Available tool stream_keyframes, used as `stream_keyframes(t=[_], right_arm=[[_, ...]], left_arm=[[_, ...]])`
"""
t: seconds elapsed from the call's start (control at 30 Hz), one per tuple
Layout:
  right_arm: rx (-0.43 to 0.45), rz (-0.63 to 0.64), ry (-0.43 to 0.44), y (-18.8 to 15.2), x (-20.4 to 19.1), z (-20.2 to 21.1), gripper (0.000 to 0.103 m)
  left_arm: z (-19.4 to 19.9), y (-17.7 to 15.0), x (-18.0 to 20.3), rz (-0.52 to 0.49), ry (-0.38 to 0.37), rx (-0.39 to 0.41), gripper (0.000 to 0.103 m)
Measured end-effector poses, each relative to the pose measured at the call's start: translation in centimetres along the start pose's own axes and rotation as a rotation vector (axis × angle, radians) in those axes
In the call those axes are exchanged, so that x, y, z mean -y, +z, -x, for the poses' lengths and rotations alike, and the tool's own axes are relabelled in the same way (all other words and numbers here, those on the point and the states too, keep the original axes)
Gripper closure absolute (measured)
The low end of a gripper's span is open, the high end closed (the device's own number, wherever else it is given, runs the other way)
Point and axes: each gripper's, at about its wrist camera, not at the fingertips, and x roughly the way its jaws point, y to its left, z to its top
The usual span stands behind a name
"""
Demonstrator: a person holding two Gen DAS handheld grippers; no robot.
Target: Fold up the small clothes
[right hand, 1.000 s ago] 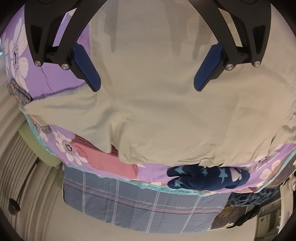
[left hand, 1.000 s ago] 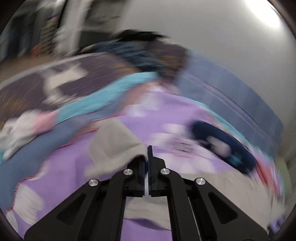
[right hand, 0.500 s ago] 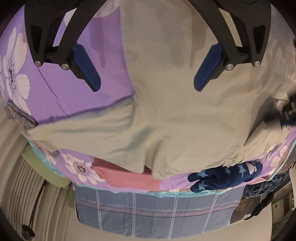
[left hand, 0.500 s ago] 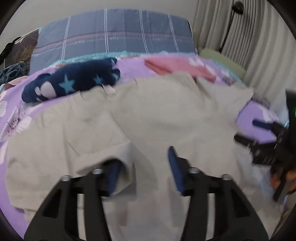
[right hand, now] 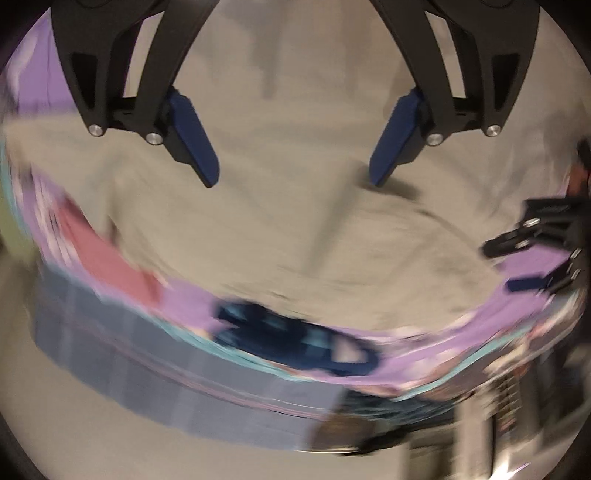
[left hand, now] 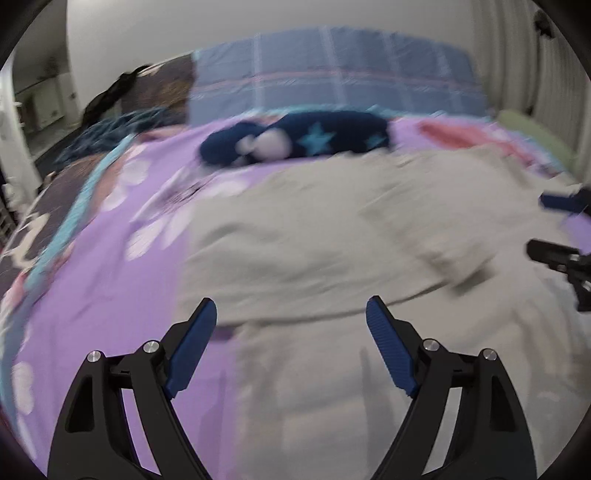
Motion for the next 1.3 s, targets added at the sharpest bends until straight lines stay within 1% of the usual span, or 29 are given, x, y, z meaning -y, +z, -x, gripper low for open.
stream_keyframes(t=[0.07, 0.13, 0.2, 0.23, 0.27, 0.3, 0.33, 0.37, 0.4, 0.47, 0.5, 0.53, 0.57, 0.6, 0.63, 0.67, 0.73, 0.77, 0.8, 0.87, 0.9, 0.93, 0.97, 1.07, 1.13, 1.17, 1.23, 1.27, 1.3], right_arm=[[-0.002, 0.099, 0.019, 0.6, -2.6, -1.1, 0.025], [-0.026, 0.155, 0.025, 0.7, -4.4, -2.2, 0.037], [-0.041, 0.177, 0.044, 0.9, -5.5, -3.1, 0.045], [-0.039, 0.178, 0.05, 1.0, -5.7, -3.4, 0.047], [-0.033, 0.177, 0.045, 1.3, -5.8, -3.8, 0.052], [-0.034, 0.177, 0.039, 1.4, -5.8, -4.2, 0.06], [-0.044, 0.173, 0.037, 1.5, -5.6, -4.6, 0.081], [-0.066, 0.154, 0.056, 1.5, -5.4, -4.9, 0.094], [-0.095, 0.104, 0.092, 1.6, -4.4, -5.2, 0.096], [-0.088, -0.027, 0.132, 1.8, -1.5, -4.7, 0.097], [-0.08, -0.081, 0.131, 1.6, -0.4, -4.2, 0.097], [-0.071, -0.176, 0.123, 1.2, 1.8, -3.7, 0.097], [-0.069, -0.244, 0.124, 0.8, 3.4, -3.3, 0.097], [-0.075, -0.369, 0.132, -0.1, 6.1, -2.9, 0.097], [-0.086, -0.442, 0.131, -0.7, 7.6, -2.9, 0.096], [-0.111, -0.572, 0.127, -2.2, 10.0, -2.9, 0.095], [-0.161, -0.731, 0.106, -4.4, 13.1, -3.2, 0.065], [-0.174, -0.769, 0.09, -5.4, 14.1, -3.2, 0.042], [-0.154, -0.767, 0.096, -5.7, 14.4, -3.0, 0.044], [-0.133, -0.689, 0.1, -5.3, 13.9, -2.6, 0.042], [-0.121, -0.653, 0.119, -4.9, 13.4, -2.6, 0.037], [-0.112, -0.62, 0.143, -4.4, 12.9, -2.8, 0.036], [-0.107, -0.58, 0.172, -3.5, 12.0, -3.3, 0.035], [-0.129, -0.528, 0.236, -1.8, 10.6, -5.4, 0.036], [-0.172, -0.504, 0.268, -1.0, 9.3, -7.0, 0.036], [-0.193, -0.484, 0.256, -0.6, 8.6, -8.1, 0.036], [-0.167, -0.456, 0.22, 0.1, 8.0, -8.8, 0.038], [-0.16, -0.454, 0.216, 0.5, 7.9, -9.0, 0.053], [-0.157, -0.451, 0.215, 0.8, 7.8, -9.2, 0.084]], left_arm=[[-0.9, -0.6, -0.9, 0.021, 0.022, -0.046, 0.02], [-1.4, -0.9, -1.5, 0.032, 0.016, -0.061, 0.02], [-1.6, -1.2, -1.9, 0.047, 0.01, -0.067, 0.02], [-1.8, -1.1, -2.1, 0.057, 0.006, -0.07, 0.02], [-2.2, -0.9, -2.2, 0.071, 0.004, -0.071, 0.02], [-2.3, -0.8, -2.3, 0.078, 0.005, -0.069, 0.02], [-2.4, -0.7, -2.4, 0.083, 0.009, -0.067, 0.02], [-2.5, -0.8, -2.3, 0.083, 0.01, -0.065, 0.02], [-2.4, -0.9, -2.2, 0.082, 0.012, -0.062, 0.02], [-2.0, -1.2, -2.1, 0.084, 0.008, -0.05, 0.02], [-1.9, -1.2, -2.2, 0.086, 0.008, -0.043, 0.02], [-1.7, -1.2, -2.4, 0.087, 0.011, -0.033, 0.02], [-1.6, -1.2, -2.4, 0.087, 0.017, -0.028, 0.02], [-1.5, -1.2, -2.5, 0.087, 0.024, -0.024, 0.02], [-1.5, -1.2, -2.7, 0.088, 0.03, -0.022, 0.02], [-1.6, -1.2, -2.9, 0.09, 0.035, -0.026, 0.02], [-1.7, -1.3, -3.1, 0.091, 0.043, -0.032, 0.02], [-1.8, -1.3, -3.2, 0.091, 0.049, -0.037, 0.02], [-1.9, -1.3, -3.3, 0.089, 0.052, -0.041, 0.02], [-2.0, -1.4, -3.3, 0.085, 0.053, -0.045, 0.02], [-2.1, -1.4, -3.3, 0.084, 0.054, -0.046, 0.02], [-2.1, -1.3, -3.2, 0.081, 0.057, -0.048, 0.02], [-2.1, -1.3, -3.2, 0.078, 0.063, -0.047, 0.02], [-2.1, -1.3, -3.2, 0.077, 0.079, -0.045, 0.02], [-2.1, -1.3, -3.5, 0.078, 0.097, -0.05, 0.02], [-2.2, -1.4, -3.7, 0.078, 0.103, -0.052, 0.019], [-2.2, -1.5, -4.1, 0.082, 0.113, -0.055, 0.014], [-2.2, -1.6, -4.4, 0.086, 0.118, -0.057, 0.013], [-2.3, -1.6, -4.6, 0.09, 0.118, -0.059, 0.013]])
